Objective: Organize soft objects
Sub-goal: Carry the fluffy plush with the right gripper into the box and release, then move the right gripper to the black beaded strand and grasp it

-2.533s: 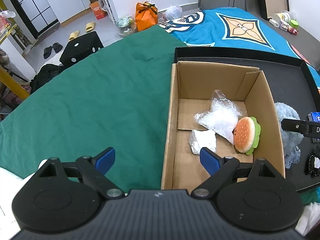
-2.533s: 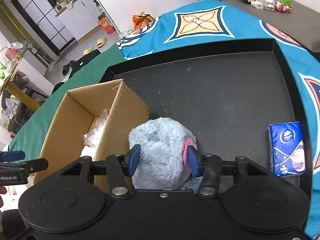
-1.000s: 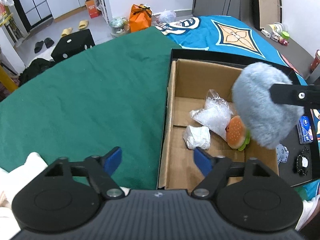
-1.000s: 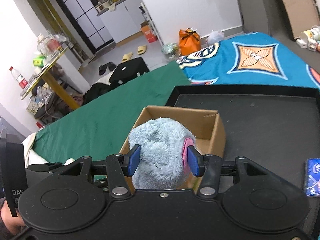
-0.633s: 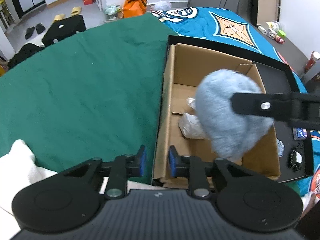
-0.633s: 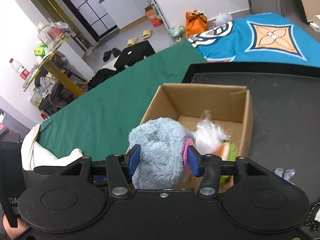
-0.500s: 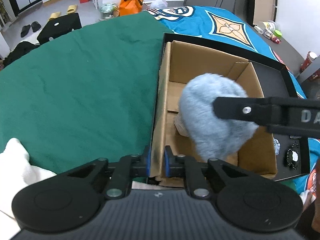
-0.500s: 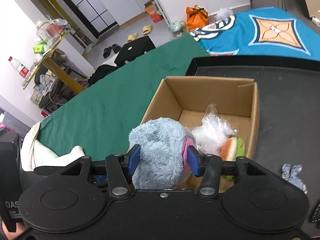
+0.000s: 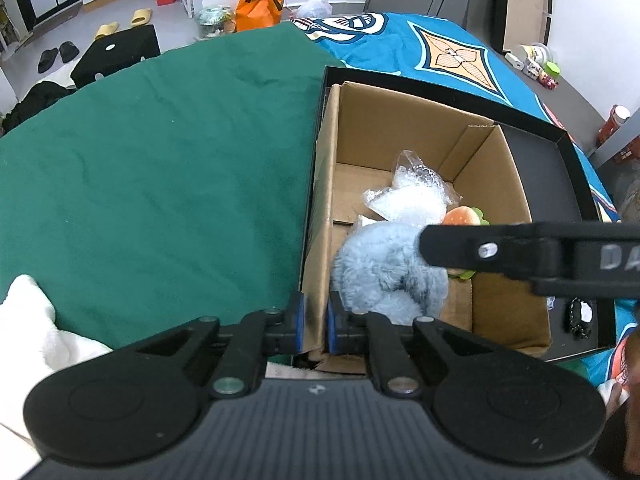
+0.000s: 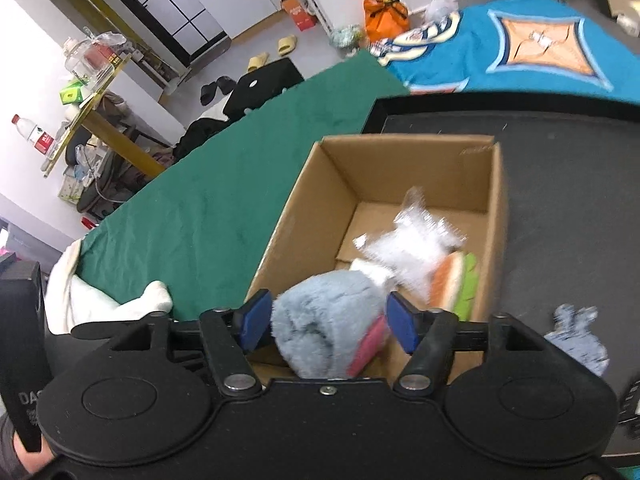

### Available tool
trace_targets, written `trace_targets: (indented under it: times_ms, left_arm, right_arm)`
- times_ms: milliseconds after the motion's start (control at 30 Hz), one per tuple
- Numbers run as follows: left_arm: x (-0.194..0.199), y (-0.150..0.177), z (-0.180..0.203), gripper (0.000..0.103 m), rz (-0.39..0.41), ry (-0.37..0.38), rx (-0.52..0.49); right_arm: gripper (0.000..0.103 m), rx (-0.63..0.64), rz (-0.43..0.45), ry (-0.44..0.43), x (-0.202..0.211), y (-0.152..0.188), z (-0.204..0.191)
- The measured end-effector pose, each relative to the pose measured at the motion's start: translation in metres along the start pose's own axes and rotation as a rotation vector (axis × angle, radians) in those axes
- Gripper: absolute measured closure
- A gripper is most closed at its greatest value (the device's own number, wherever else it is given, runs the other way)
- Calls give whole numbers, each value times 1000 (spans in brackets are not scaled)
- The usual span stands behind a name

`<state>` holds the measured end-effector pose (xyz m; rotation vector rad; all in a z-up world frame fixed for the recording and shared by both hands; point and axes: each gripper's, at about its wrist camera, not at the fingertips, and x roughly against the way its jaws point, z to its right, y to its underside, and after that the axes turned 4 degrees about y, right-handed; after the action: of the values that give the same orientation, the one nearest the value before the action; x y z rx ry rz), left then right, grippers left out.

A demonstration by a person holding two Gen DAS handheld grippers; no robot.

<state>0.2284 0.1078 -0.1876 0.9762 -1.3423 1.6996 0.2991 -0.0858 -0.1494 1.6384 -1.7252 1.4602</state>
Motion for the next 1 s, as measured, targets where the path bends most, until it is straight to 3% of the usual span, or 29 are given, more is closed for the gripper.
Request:
trace_targets:
  times_ms: [333,700,1000]
  left_arm:
    - [6,2,4,86,3,-36,-4]
    - [12,2,13,50,10,-84,-22]
    - [13,1,31,36,0,-110,-59]
  right_arm:
    - [16,23,66,51,46,0,31]
    - [15,-29,88,133,68,23,77]
    - [15,-82,99,188,73,42,106]
